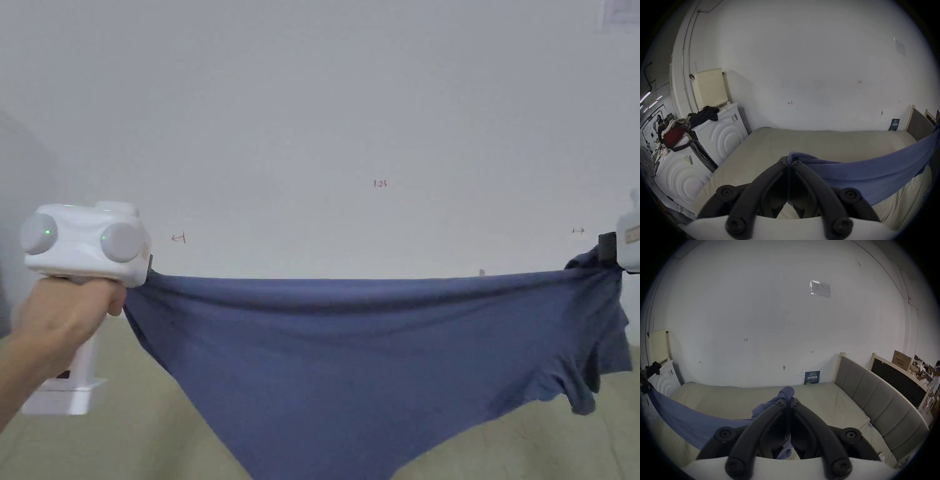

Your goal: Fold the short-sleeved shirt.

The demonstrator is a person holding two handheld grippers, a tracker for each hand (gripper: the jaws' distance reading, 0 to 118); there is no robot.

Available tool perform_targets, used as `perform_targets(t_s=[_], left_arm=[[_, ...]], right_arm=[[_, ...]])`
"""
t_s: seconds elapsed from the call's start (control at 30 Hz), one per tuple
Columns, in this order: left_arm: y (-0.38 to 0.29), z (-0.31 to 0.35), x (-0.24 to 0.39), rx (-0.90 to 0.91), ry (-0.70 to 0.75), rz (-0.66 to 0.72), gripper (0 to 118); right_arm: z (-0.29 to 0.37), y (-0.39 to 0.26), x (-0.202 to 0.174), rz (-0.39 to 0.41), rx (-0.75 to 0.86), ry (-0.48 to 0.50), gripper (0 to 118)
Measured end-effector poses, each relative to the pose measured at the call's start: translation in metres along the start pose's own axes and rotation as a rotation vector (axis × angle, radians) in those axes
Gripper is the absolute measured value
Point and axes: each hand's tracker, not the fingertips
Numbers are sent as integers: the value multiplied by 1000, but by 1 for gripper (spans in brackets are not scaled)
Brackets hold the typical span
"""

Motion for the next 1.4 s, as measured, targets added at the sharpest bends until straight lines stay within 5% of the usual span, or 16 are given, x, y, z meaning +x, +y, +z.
perform_targets(t_s=[0.33,0.8,1.0,1.2,1.23,1.27,1.3,1.33,1.4], left_arm=[[-125,8,-15,-154,-95,15,0],[-332,117,-65,-359,-146,-21,0],[-382,150,-89,-410,-152,8,0],[-411,172,-100,-436,-175,22,0],[-414,173,-101,-442,-174,28,0],[-418,173,-100,-446,-178,35,2],[-422,173,-101,-442,-188,44,9],[-424,174,-102,-428,-202,54,40],[-428,176,-102,-408,-185,45,112]], right_arm=[[24,-134,31,-16,-165,32,4],[186,-337,75,-109,-368,86,4],[240,-390,100,-201,-392,63,4],[265,-419,95,-168,-420,55,5],[265,-422,95,-164,-417,54,8],[265,-424,96,-164,-418,53,25],[264,-426,97,-170,-417,45,61],[264,-427,97,-172,-419,38,111],[274,-430,96,-178,-409,33,113]])
